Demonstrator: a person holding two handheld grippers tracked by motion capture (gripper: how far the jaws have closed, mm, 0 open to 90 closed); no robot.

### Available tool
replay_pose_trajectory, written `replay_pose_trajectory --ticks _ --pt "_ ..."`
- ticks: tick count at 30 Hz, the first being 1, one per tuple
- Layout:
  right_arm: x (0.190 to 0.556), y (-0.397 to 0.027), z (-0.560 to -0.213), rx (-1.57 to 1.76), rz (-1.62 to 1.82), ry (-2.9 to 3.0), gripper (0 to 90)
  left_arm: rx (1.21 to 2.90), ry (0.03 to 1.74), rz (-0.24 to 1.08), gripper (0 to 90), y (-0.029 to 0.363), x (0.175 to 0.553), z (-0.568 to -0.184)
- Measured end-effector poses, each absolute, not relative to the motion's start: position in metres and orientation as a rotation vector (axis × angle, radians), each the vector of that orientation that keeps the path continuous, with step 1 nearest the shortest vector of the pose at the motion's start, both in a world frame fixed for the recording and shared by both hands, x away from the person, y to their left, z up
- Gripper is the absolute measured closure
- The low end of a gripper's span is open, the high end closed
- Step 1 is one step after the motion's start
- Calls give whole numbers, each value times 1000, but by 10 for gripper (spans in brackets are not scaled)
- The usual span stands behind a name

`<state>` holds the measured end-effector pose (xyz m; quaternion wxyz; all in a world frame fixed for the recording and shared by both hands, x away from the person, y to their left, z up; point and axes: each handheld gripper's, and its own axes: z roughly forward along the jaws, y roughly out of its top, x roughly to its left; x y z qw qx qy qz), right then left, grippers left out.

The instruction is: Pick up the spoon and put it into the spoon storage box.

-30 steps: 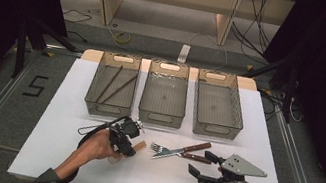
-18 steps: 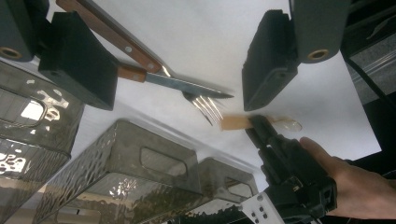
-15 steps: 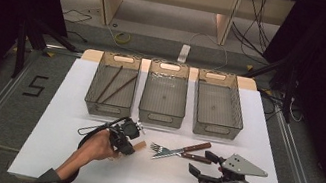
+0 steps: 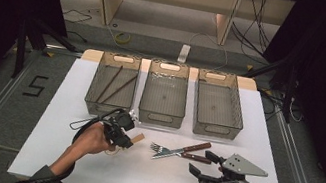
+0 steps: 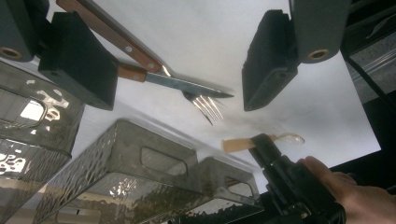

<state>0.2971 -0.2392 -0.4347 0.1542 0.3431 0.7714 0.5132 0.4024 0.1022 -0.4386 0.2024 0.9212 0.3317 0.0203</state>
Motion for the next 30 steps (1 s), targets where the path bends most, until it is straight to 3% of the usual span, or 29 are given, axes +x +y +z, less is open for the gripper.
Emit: replay_pose_trajectory --ticks 13,30 --pt "297 -240 -435 989 1468 2209 277 2481 908 45 775 104 402 -422" --pt "299 -242 -437 1010 1460 2200 278 2341 869 150 774 83 423 -384"
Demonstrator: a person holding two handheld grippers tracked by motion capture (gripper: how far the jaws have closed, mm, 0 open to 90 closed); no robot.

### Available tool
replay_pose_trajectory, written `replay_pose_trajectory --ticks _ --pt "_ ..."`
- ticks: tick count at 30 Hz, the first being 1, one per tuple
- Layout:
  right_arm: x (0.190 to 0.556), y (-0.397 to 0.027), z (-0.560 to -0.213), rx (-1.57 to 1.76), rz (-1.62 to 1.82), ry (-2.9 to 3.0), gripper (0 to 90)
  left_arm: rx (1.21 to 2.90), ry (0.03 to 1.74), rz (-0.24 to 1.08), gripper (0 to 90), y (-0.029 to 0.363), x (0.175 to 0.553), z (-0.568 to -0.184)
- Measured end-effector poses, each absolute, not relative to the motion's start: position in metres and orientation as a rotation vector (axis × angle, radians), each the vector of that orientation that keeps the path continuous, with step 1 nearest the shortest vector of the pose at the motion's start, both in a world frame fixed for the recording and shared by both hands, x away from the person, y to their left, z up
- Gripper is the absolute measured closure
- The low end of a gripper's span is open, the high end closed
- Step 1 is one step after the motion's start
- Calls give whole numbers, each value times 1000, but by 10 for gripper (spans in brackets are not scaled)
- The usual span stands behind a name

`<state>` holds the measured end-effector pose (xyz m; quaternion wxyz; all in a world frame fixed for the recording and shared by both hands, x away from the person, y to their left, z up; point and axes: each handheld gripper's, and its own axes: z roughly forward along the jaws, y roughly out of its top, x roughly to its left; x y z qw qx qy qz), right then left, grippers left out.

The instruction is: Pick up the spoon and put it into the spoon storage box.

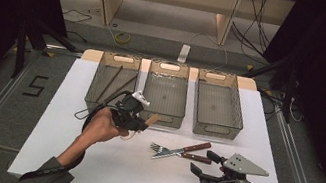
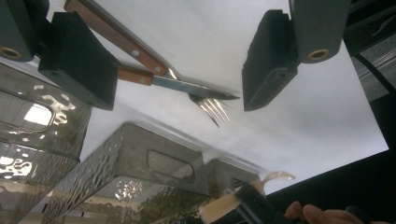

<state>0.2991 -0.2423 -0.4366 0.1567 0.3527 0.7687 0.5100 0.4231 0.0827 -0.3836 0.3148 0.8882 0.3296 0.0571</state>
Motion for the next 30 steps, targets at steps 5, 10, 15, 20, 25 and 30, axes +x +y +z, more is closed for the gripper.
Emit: replay_pose_trajectory --ticks 5,10,15,20,25,30 --pt "299 -242 -436 1010 1462 2200 278 2310 899 175 774 79 440 -373" --pt "299 -243 -436 1010 1466 2200 278 2238 933 198 773 83 451 -364" --pt "299 -243 -437 1009 1463 2203 278 2187 971 217 773 87 463 -364" --pt "299 -243 -437 1013 1463 2202 278 2154 994 233 773 88 473 -361" --pt "300 -243 -437 1012 1465 2202 278 2125 1011 243 773 86 483 -357" --pt "300 -243 -437 1011 1468 2201 278 2122 1035 242 772 79 495 -357"
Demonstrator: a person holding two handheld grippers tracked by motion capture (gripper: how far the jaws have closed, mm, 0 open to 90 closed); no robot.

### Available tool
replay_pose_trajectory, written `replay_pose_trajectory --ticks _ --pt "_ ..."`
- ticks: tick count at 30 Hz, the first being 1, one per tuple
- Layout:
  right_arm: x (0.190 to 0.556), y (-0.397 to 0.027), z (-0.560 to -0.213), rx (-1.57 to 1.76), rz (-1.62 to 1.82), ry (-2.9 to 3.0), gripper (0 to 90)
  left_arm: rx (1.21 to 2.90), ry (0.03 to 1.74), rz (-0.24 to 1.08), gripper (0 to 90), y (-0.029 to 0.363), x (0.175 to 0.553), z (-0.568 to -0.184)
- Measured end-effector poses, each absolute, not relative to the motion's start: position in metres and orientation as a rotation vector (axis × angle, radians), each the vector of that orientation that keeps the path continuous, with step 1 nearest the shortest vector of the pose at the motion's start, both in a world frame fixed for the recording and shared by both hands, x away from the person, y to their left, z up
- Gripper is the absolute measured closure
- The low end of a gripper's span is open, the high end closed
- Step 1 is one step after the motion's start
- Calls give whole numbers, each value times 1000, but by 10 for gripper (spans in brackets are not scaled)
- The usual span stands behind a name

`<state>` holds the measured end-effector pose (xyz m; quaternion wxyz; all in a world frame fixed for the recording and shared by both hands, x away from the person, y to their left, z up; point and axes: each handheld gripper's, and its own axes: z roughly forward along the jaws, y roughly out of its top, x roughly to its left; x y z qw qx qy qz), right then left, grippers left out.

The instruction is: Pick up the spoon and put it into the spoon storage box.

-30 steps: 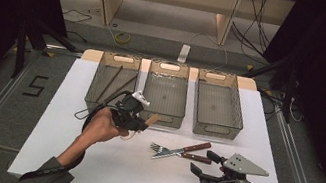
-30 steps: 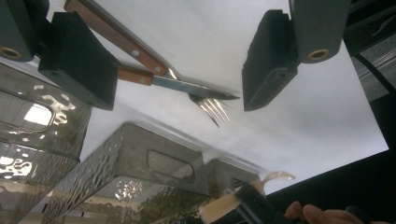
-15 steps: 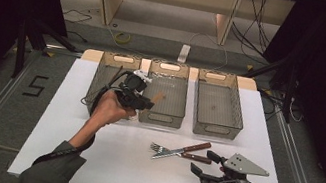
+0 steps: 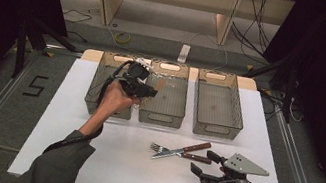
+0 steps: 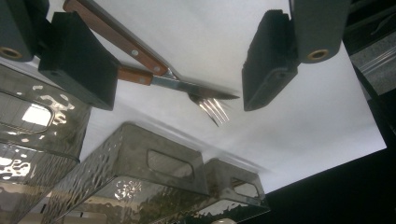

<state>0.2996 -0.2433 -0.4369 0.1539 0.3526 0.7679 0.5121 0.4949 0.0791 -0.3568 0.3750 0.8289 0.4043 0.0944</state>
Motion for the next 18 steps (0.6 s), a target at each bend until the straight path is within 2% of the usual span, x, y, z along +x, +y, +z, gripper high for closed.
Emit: replay_pose_trajectory --ticks 18 --pt "299 -243 -437 1008 1477 2204 278 2086 1120 285 772 70 526 -370"
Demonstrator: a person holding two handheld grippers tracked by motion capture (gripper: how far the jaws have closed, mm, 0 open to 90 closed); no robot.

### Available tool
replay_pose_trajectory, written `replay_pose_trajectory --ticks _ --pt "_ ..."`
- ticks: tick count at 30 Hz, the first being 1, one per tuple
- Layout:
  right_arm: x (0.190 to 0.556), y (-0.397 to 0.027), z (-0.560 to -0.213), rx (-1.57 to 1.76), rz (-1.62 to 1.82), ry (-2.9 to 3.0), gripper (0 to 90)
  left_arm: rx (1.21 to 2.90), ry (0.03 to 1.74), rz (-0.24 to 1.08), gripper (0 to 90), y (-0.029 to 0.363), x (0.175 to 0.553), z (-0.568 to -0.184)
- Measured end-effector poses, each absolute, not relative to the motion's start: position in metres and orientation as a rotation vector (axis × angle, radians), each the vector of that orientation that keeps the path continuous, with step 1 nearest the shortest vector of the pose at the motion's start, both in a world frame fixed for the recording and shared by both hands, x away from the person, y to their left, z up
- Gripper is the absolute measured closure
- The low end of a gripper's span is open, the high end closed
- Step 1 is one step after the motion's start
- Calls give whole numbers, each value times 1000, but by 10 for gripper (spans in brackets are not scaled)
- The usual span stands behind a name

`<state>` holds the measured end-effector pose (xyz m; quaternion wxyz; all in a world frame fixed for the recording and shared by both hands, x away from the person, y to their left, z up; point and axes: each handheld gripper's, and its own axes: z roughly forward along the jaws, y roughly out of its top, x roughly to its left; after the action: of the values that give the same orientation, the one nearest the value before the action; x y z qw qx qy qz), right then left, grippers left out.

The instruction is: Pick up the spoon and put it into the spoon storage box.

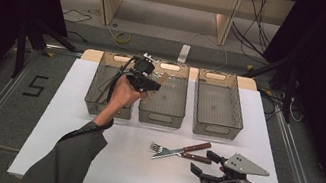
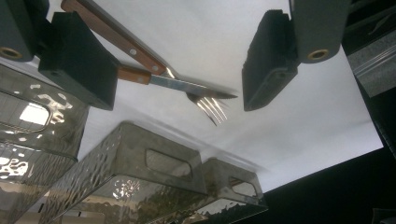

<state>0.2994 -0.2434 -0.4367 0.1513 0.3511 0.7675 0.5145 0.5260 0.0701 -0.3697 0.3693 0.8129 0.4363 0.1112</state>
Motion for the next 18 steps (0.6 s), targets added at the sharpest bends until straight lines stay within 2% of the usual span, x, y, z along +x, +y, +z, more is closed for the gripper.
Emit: replay_pose_trajectory --ticks 18 --pt "299 -243 -436 1003 1483 2205 278 2071 1151 270 769 62 536 -382"
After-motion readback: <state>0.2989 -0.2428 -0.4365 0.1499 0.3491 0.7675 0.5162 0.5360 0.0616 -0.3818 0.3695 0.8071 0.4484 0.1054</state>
